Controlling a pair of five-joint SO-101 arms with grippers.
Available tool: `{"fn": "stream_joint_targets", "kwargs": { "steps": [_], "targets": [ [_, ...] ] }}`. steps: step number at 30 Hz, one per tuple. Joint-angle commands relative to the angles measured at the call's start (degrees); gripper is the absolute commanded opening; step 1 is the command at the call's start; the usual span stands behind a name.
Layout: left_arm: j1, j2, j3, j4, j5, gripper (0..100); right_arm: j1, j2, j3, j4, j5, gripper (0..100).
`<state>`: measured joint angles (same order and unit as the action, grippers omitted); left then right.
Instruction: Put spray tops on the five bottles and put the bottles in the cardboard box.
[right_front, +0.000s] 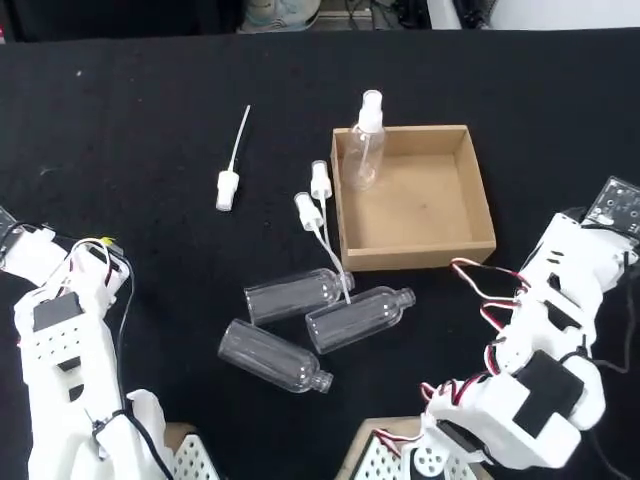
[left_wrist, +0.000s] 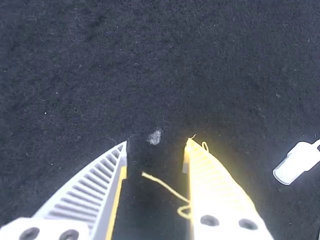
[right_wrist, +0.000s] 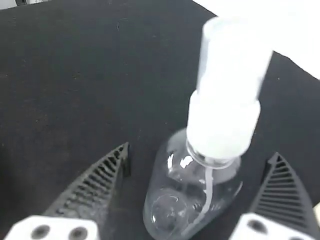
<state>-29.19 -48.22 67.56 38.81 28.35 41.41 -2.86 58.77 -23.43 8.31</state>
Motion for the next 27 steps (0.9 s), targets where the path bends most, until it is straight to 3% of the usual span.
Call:
{"fn": "stream_joint_targets", "kwargs": {
  "steps": [1,4,9,16,23,27],
  "targets": [
    [-0.13,-1.14,-3.38,0.00,0.26,18,-0.35,0.04,-3.56,-3.34,-0.09,27.0],
    [-0.13,-1.14,-3.38,0.00,0.26,18,-0.26,0.13,-3.56,-4.92,0.09,13.9],
    [-0.13,-1.14,-3.38,0.00,0.26,18,0.79,-0.13,-3.47,-6.77,0.00,1.2],
    [-0.13,-1.14,-3.38,0.00,0.26,18,1.32,-4.62,-1.71,-7.74,0.00,1.0],
    [-0.13,-1.14,-3.38,0.00,0.26,18,-3.08,-22.11,8.04,-7.38,-0.09,1.1],
    [-0.13,-1.14,-2.15,-2.64,0.26,18,-8.26,-33.27,8.92,3.16,-0.09,1.1]
  ]
}}
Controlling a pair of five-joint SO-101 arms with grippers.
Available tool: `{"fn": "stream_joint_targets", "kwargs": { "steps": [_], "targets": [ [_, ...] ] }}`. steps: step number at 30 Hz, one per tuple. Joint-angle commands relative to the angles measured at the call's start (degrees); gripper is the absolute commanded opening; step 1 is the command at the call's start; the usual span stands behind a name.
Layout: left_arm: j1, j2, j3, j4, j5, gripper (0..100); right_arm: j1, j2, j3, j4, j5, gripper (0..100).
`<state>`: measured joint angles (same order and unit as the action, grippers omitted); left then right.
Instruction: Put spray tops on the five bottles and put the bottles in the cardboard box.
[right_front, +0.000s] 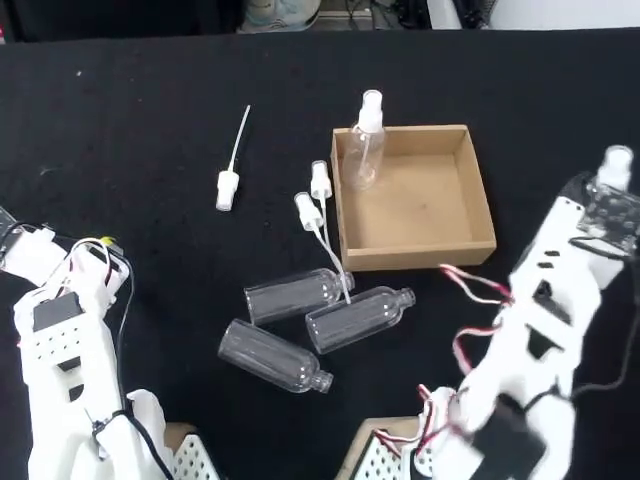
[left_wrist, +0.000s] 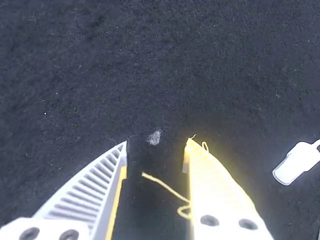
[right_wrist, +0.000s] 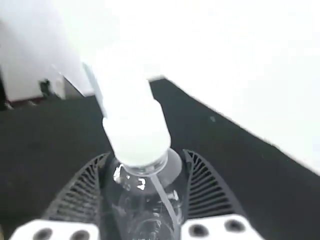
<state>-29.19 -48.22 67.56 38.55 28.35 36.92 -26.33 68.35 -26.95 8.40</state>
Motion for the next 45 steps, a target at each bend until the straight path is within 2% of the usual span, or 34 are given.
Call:
{"fn": "stream_joint_targets", "kwargs": {
  "steps": [1,5,8,13,16,20,29,36,45],
  "targets": [
    [-0.13,-1.14,-1.80,-2.73,0.26,18,-5.27,-12.44,-1.54,10.64,-0.62,1.1],
    [-0.13,-1.14,-1.80,-2.73,0.26,18,-10.55,-20.70,-7.52,28.57,-8.62,1.1],
    [-0.13,-1.14,-1.80,-2.73,0.26,18,-16.44,-22.64,-11.12,37.98,-12.13,1.1],
    [-0.13,-1.14,-1.89,-2.55,0.26,18,-25.67,-22.64,-11.03,39.12,-13.01,1.1],
    [-0.13,-1.14,-1.89,-2.55,0.26,18,-28.92,-22.20,-9.19,34.64,-13.01,1.1],
    [-0.13,-1.14,-1.89,-2.55,0.26,18,-29.45,-17.36,-6.11,23.47,-13.01,1.1],
    [-0.13,-1.14,-1.89,-2.73,0.26,18,-29.54,6.20,-9.45,4.75,-12.92,1.1],
    [-0.13,-1.14,-1.89,-2.90,0.26,18,-29.63,16.22,-13.41,-0.62,-13.01,1.1],
    [-0.13,-1.14,-1.89,-2.90,0.18,18,-29.80,26.33,-21.23,-0.62,-13.01,1.1]
  ]
}}
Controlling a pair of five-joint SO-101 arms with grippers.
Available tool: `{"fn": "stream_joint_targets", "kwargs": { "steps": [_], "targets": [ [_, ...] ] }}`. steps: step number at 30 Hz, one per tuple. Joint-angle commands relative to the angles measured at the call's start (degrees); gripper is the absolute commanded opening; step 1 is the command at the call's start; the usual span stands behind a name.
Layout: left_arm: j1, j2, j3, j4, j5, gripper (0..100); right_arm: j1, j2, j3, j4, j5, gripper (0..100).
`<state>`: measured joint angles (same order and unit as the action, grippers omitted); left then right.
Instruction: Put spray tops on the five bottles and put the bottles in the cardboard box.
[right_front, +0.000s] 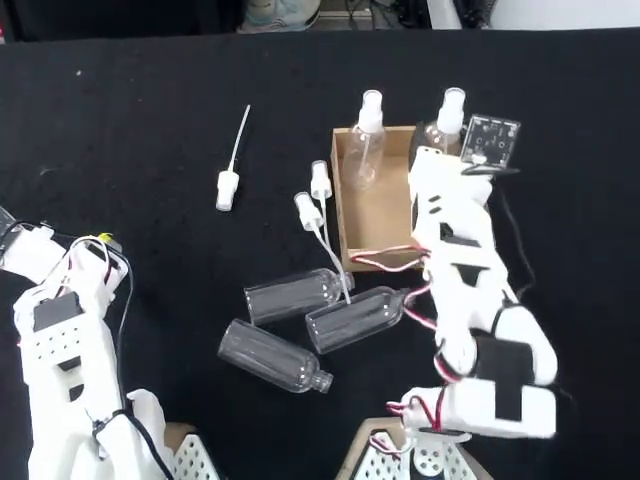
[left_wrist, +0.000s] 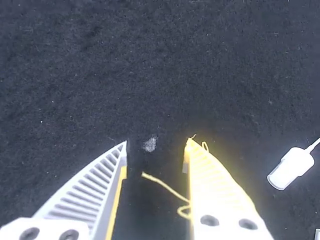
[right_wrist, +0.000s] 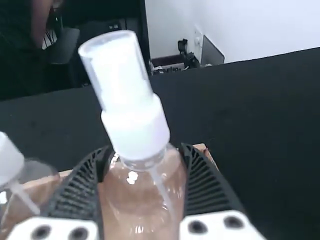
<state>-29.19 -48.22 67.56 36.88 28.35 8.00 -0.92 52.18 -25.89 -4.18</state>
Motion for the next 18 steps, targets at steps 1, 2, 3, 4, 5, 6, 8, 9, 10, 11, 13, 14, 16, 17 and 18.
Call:
{"fn": "stream_joint_targets", "kwargs": {
  "steps": [1,2,3,4,5,6,8,9,10,11,13,14,16,17,18],
  "targets": [
    [-0.13,-1.14,-1.89,-1.23,0.18,18,-1.14,1.71,-5.85,-1.67,-0.44,1.1],
    [-0.13,-1.14,-1.89,-1.23,0.18,18,-1.67,2.59,-6.55,-1.67,-0.35,1.1],
    [-0.13,-1.14,-1.89,-1.23,0.18,18,-2.02,3.38,-6.90,-1.67,-0.09,1.1],
    [-0.13,-1.14,-1.89,-1.23,0.18,18,-2.46,4.00,-7.25,-1.67,-0.09,1.1],
    [-0.13,-1.14,-1.89,-1.23,0.18,18,-3.16,4.53,-7.43,-1.67,0.00,1.1],
    [-0.13,-1.14,-1.89,-1.23,0.18,18,-3.96,4.79,-7.43,-1.67,0.00,1.1],
    [-0.13,-1.14,-1.89,-1.23,0.18,18,-5.36,5.85,-8.31,-1.67,0.00,1.1],
    [-0.13,-1.14,-1.89,-1.23,0.18,18,-5.63,6.20,-8.66,-1.67,0.00,1.1],
    [-0.13,-1.14,-1.89,-1.23,0.18,18,-5.71,6.73,-9.19,-1.67,0.00,1.1],
    [-0.13,-1.14,-1.89,-1.23,0.18,18,-5.63,7.16,-9.63,-1.67,0.00,1.1],
    [-0.13,-1.14,-1.89,-1.23,0.18,18,-5.27,7.96,-10.59,-1.67,0.09,1.1],
    [-0.13,-1.14,-1.89,-1.23,0.18,18,-5.19,8.40,-10.95,-1.67,0.09,1.1],
    [-0.13,-1.14,-1.89,-1.23,0.18,18,-4.75,9.10,-11.21,-1.67,0.09,1.1],
    [-0.13,-1.14,-1.89,-1.23,0.18,18,-4.75,9.36,-11.47,-1.67,0.09,1.1],
    [-0.13,-1.14,-1.89,-1.23,0.18,18,-4.66,9.71,-11.74,-1.67,0.09,1.1]
  ]
}}
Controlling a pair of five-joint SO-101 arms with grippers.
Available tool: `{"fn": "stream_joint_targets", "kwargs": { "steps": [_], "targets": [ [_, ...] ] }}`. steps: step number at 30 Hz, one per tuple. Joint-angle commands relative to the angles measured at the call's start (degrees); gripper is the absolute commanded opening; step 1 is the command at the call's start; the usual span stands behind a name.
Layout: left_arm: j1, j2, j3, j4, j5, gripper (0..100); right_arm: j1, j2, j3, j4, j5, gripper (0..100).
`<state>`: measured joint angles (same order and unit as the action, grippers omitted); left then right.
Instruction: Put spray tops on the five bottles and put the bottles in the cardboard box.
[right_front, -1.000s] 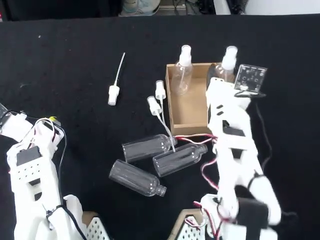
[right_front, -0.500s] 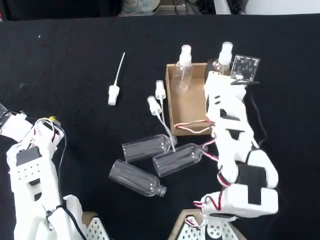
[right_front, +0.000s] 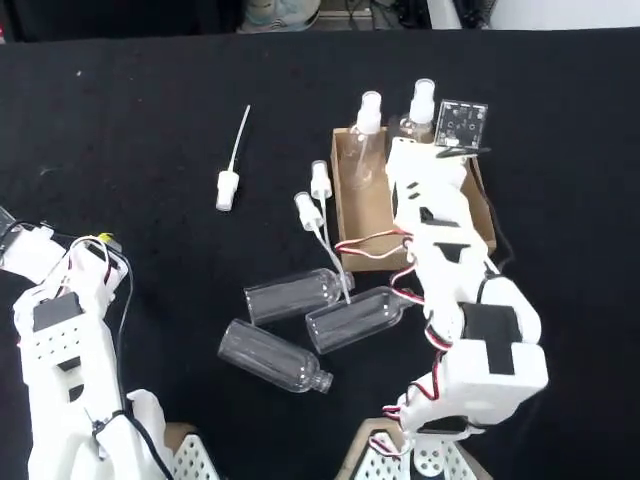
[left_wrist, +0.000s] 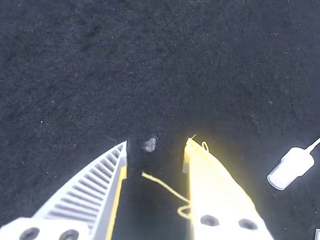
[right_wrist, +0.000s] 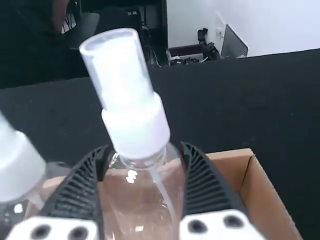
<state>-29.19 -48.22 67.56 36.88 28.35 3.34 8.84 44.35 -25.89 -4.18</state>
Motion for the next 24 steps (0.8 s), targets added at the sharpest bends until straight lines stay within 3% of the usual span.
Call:
{"fn": "stream_joint_targets", "kwargs": {
  "steps": [1,24],
  "targets": [
    [-0.13,-1.14,-1.98,-1.23,0.18,18,0.09,0.31,-4.09,-1.67,0.09,1.1],
    [-0.13,-1.14,-1.98,-1.23,0.18,18,-0.09,3.38,-4.53,-1.14,0.09,1.3]
  ]
}}
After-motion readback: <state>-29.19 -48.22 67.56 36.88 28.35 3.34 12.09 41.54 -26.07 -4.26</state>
